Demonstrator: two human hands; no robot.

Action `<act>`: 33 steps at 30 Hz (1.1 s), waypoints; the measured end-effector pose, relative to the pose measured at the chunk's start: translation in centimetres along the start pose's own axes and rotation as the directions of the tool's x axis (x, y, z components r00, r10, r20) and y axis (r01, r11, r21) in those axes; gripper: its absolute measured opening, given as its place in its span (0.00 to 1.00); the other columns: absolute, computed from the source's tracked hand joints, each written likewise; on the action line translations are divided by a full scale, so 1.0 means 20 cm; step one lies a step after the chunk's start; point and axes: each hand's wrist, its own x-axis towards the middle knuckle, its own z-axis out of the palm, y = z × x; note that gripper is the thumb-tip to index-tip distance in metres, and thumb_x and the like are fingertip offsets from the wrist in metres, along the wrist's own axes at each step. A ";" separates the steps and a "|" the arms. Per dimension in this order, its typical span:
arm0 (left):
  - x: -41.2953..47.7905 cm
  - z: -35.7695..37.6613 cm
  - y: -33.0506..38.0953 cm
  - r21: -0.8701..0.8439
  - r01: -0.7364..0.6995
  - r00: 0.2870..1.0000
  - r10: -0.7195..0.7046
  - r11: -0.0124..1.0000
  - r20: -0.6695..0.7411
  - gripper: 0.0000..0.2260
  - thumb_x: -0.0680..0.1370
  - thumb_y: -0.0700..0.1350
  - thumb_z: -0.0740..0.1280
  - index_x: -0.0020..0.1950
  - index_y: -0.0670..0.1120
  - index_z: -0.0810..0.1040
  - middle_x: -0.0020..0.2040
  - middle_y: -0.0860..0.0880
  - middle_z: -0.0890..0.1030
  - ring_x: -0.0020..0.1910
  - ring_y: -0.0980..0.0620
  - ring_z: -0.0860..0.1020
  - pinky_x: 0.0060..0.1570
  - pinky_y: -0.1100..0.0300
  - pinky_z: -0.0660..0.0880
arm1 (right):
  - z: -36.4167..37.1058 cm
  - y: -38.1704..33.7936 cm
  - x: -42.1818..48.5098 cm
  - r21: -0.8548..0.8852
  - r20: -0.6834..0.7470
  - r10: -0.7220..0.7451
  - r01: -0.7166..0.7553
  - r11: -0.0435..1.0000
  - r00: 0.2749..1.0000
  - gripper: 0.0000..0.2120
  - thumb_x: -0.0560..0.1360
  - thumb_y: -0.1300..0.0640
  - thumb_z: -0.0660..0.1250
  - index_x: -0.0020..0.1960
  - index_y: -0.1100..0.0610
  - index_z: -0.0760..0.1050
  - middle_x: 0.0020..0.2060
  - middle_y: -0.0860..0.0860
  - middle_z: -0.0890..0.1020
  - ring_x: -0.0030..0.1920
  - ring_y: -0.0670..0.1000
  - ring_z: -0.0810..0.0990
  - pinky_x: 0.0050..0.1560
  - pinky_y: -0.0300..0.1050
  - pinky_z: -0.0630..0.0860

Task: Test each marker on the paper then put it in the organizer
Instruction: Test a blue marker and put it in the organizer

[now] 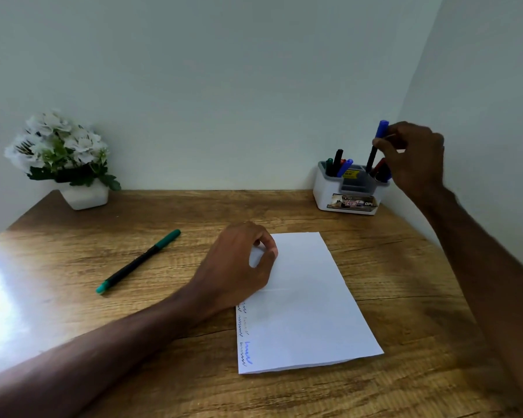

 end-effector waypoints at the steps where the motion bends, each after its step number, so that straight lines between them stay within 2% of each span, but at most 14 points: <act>1: 0.00 0.00 0.00 -0.001 0.000 1.000 0.000 1.000 0.001 0.01 0.78 0.49 0.71 0.49 0.53 0.82 0.47 0.61 0.80 0.50 0.62 0.76 0.47 0.74 0.67 | 0.01 0.01 -0.01 -0.024 0.016 0.010 -0.010 1.000 1.000 0.13 0.77 0.52 0.73 0.55 0.61 0.83 0.48 0.56 0.88 0.47 0.54 0.86 0.54 0.50 0.82; 6: -0.01 0.00 0.00 -0.003 0.005 1.000 -0.005 1.000 0.007 0.02 0.79 0.49 0.70 0.49 0.53 0.82 0.47 0.60 0.80 0.50 0.61 0.76 0.48 0.71 0.69 | 0.04 0.05 -0.04 -0.042 0.054 0.044 -0.042 0.998 0.998 0.12 0.77 0.52 0.73 0.54 0.60 0.84 0.48 0.56 0.87 0.48 0.54 0.86 0.54 0.50 0.81; 10: 0.00 0.00 0.00 0.001 0.013 1.000 -0.013 1.000 0.010 0.02 0.79 0.49 0.70 0.49 0.53 0.82 0.47 0.60 0.81 0.49 0.62 0.76 0.47 0.71 0.68 | 0.03 0.05 -0.02 -0.006 -0.033 0.008 -0.008 1.000 0.999 0.12 0.78 0.52 0.71 0.55 0.60 0.84 0.49 0.56 0.87 0.48 0.53 0.85 0.54 0.49 0.79; 13: 0.00 0.00 0.00 0.006 0.022 1.000 -0.022 1.000 0.016 0.02 0.79 0.49 0.70 0.49 0.52 0.82 0.48 0.60 0.81 0.49 0.61 0.76 0.47 0.74 0.66 | 0.02 0.03 0.00 -0.041 -0.090 -0.013 0.009 0.999 0.996 0.12 0.79 0.52 0.70 0.57 0.59 0.83 0.50 0.55 0.87 0.49 0.52 0.85 0.54 0.45 0.76; 15: 0.00 0.00 0.00 0.010 0.021 1.000 -0.021 1.000 0.019 0.02 0.79 0.49 0.70 0.49 0.52 0.82 0.48 0.60 0.80 0.49 0.62 0.76 0.46 0.75 0.66 | 0.02 0.03 0.02 -0.087 -0.074 -0.010 0.004 0.996 0.997 0.13 0.79 0.52 0.70 0.58 0.59 0.83 0.50 0.56 0.87 0.50 0.54 0.85 0.54 0.46 0.76; 19: 0.00 0.00 0.00 0.009 0.022 1.000 -0.023 1.000 0.018 0.02 0.79 0.49 0.70 0.49 0.53 0.82 0.47 0.60 0.80 0.49 0.64 0.75 0.47 0.74 0.66 | 0.06 0.05 0.01 -0.175 0.054 0.078 -0.067 0.982 0.995 0.14 0.79 0.53 0.71 0.60 0.62 0.82 0.55 0.60 0.86 0.54 0.59 0.85 0.57 0.54 0.79; 23: 0.00 0.00 0.00 0.007 0.026 0.999 -0.026 1.000 0.024 0.02 0.79 0.50 0.70 0.49 0.53 0.82 0.48 0.60 0.80 0.50 0.62 0.75 0.48 0.75 0.65 | 0.08 0.07 0.01 -0.178 0.085 0.118 -0.101 0.979 0.989 0.13 0.80 0.54 0.70 0.56 0.63 0.84 0.51 0.62 0.86 0.52 0.63 0.85 0.54 0.57 0.80; 29: 0.00 0.00 0.00 0.010 0.022 1.000 -0.022 1.000 0.022 0.02 0.79 0.49 0.70 0.49 0.52 0.82 0.48 0.60 0.80 0.50 0.61 0.75 0.47 0.75 0.65 | 0.07 0.08 0.01 -0.125 0.091 0.105 -0.093 0.988 0.990 0.10 0.80 0.55 0.69 0.54 0.60 0.85 0.50 0.58 0.87 0.50 0.58 0.86 0.55 0.53 0.81; 33: 0.01 0.00 0.00 0.002 0.015 1.000 -0.015 1.000 0.013 0.02 0.79 0.48 0.70 0.48 0.51 0.82 0.48 0.58 0.81 0.49 0.59 0.76 0.48 0.72 0.67 | 0.05 0.08 0.00 -0.099 0.054 0.089 -0.083 0.992 0.995 0.11 0.80 0.54 0.68 0.55 0.59 0.85 0.51 0.56 0.87 0.51 0.56 0.86 0.55 0.53 0.81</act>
